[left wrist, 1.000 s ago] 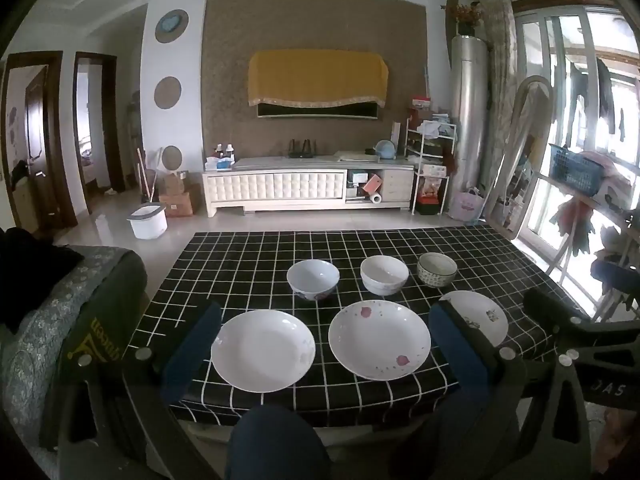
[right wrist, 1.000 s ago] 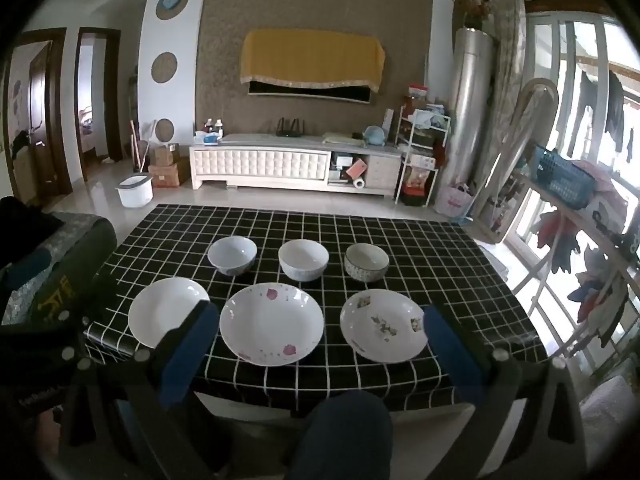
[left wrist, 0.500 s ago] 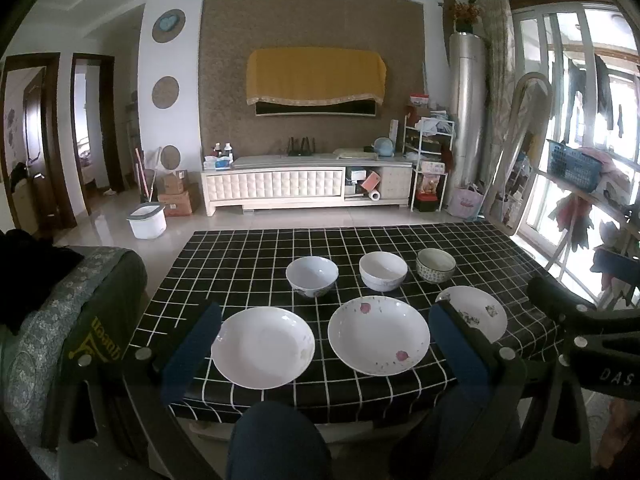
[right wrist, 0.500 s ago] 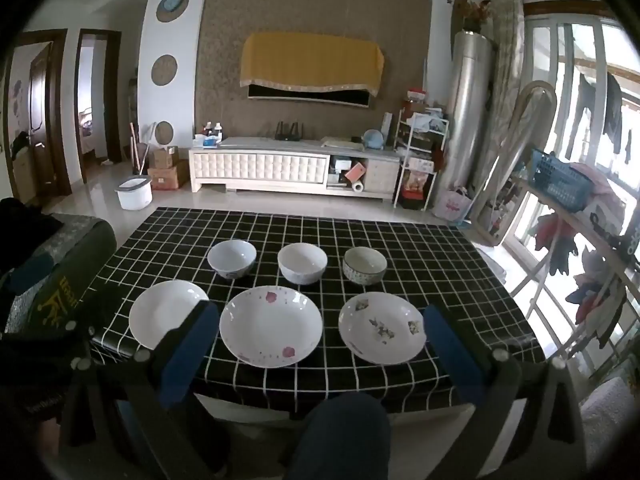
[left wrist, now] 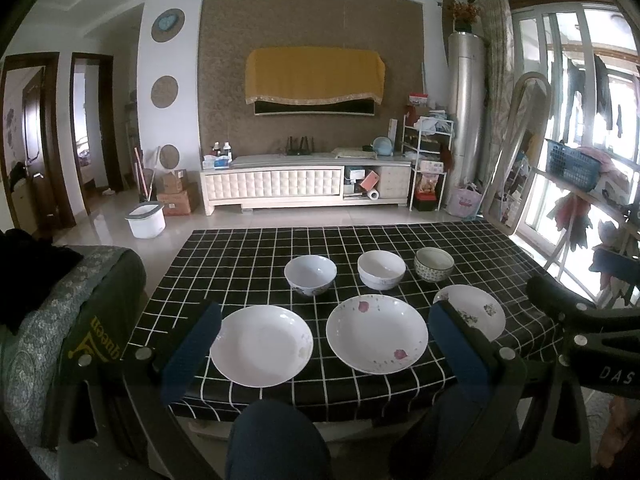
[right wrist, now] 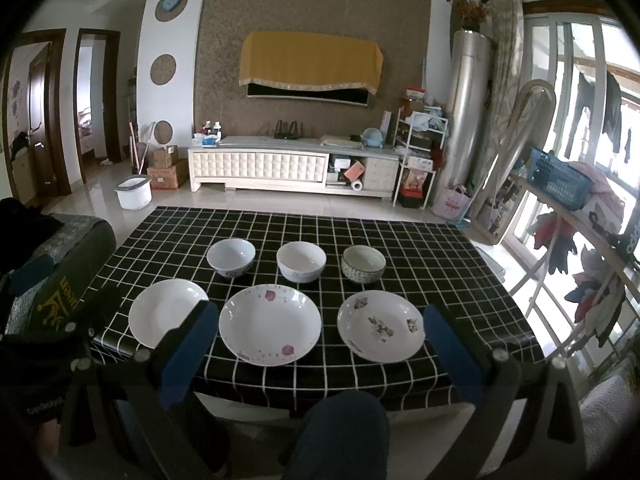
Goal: Organize plates and bowls
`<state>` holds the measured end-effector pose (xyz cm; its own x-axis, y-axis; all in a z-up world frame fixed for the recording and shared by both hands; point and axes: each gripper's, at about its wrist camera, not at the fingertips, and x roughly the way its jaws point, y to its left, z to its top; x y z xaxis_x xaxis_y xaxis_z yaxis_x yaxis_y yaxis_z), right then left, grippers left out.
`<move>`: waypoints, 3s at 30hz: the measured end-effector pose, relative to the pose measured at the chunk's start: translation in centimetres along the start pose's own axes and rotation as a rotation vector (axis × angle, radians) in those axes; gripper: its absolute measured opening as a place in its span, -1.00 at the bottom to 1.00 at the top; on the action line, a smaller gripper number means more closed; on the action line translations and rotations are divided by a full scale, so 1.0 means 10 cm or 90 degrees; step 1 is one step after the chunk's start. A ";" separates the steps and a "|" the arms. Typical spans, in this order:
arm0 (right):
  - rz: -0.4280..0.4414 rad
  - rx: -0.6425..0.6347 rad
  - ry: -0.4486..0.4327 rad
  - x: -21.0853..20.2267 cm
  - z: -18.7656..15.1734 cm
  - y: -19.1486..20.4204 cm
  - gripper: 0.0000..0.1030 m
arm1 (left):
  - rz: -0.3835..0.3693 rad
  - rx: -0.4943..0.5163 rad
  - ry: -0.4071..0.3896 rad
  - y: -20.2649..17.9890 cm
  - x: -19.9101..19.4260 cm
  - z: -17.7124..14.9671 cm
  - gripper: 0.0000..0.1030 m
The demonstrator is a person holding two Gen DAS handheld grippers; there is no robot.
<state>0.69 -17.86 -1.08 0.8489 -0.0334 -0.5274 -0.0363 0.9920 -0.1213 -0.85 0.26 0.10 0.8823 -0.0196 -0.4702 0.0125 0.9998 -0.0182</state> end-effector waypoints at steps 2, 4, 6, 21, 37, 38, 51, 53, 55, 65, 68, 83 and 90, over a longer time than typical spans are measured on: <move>0.000 0.000 -0.001 0.01 0.00 0.00 1.00 | 0.000 0.000 -0.001 -0.01 0.01 0.00 1.00; 0.000 0.000 -0.003 0.00 0.01 0.00 1.00 | 0.000 0.001 -0.001 -0.02 0.01 0.00 1.00; -0.002 0.001 -0.004 0.00 0.00 0.00 1.00 | 0.001 0.000 -0.003 -0.02 0.01 0.00 1.00; -0.004 -0.002 -0.010 -0.06 -0.01 0.00 1.00 | 0.002 0.001 -0.007 -0.05 -0.02 -0.01 1.00; -0.016 -0.006 -0.007 -0.11 0.00 0.02 1.00 | -0.008 0.001 -0.009 -0.04 -0.05 -0.04 1.00; -0.017 -0.007 -0.007 -0.11 -0.01 0.02 1.00 | -0.009 0.001 -0.008 -0.04 -0.04 -0.04 1.00; -0.020 -0.014 -0.006 -0.11 -0.01 0.03 1.00 | -0.011 0.000 -0.012 -0.01 -0.01 -0.06 1.00; -0.018 -0.018 -0.005 -0.09 0.00 0.04 1.00 | -0.012 -0.003 -0.011 0.01 0.02 -0.05 1.00; -0.016 -0.026 0.001 -0.06 0.03 0.07 1.00 | -0.017 -0.006 -0.004 0.05 0.06 -0.03 1.00; -0.017 -0.075 0.014 0.38 0.28 0.32 1.00 | 0.008 -0.022 0.043 0.39 0.54 0.11 1.00; 0.008 -0.071 0.032 0.59 0.39 0.40 1.00 | 0.015 -0.028 0.072 0.55 0.79 0.16 1.00; 0.194 -0.104 0.152 1.86 0.65 1.31 1.00 | 0.071 -0.086 0.217 1.52 1.81 0.11 1.00; 0.244 -0.145 0.224 2.55 0.40 1.76 0.86 | 0.101 -0.114 0.315 1.92 2.40 -0.33 0.43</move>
<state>23.77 -0.78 -13.32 0.5274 0.2471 -0.8129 -0.4533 0.8911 -0.0232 18.99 19.00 -14.46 0.5397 0.0856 -0.8375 -0.2214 0.9742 -0.0431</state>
